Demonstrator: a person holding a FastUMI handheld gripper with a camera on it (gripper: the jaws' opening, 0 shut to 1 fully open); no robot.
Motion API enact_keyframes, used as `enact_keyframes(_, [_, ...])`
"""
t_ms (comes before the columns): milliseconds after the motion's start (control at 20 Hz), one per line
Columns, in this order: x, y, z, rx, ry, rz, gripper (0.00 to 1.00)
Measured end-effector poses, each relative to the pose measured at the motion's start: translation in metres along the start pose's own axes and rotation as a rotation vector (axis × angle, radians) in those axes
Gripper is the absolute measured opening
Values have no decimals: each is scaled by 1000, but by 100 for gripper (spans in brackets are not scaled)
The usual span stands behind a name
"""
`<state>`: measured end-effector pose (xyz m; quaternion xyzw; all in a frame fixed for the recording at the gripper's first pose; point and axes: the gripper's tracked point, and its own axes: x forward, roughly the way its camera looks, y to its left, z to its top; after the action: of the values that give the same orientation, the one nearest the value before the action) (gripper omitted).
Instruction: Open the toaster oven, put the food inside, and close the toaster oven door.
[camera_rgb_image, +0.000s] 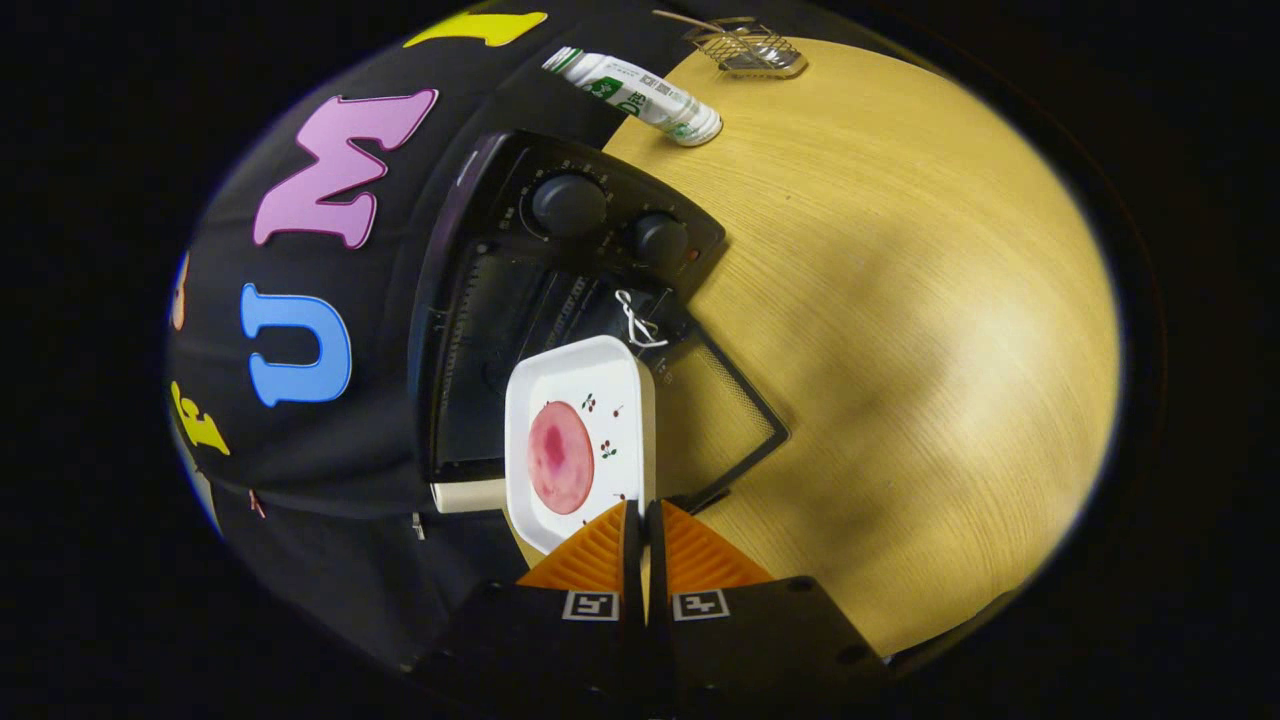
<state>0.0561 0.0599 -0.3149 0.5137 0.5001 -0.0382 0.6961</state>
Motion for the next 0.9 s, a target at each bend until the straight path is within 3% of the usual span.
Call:
enact_keyframes(250, [39, 30, 10, 40, -27, 55, 5])
enact_keyframes(600, [74, 54, 41, 120, -218, 92, 5])
enact_keyframes(900, [99, 66, 58, 235, -306, 72, 5])
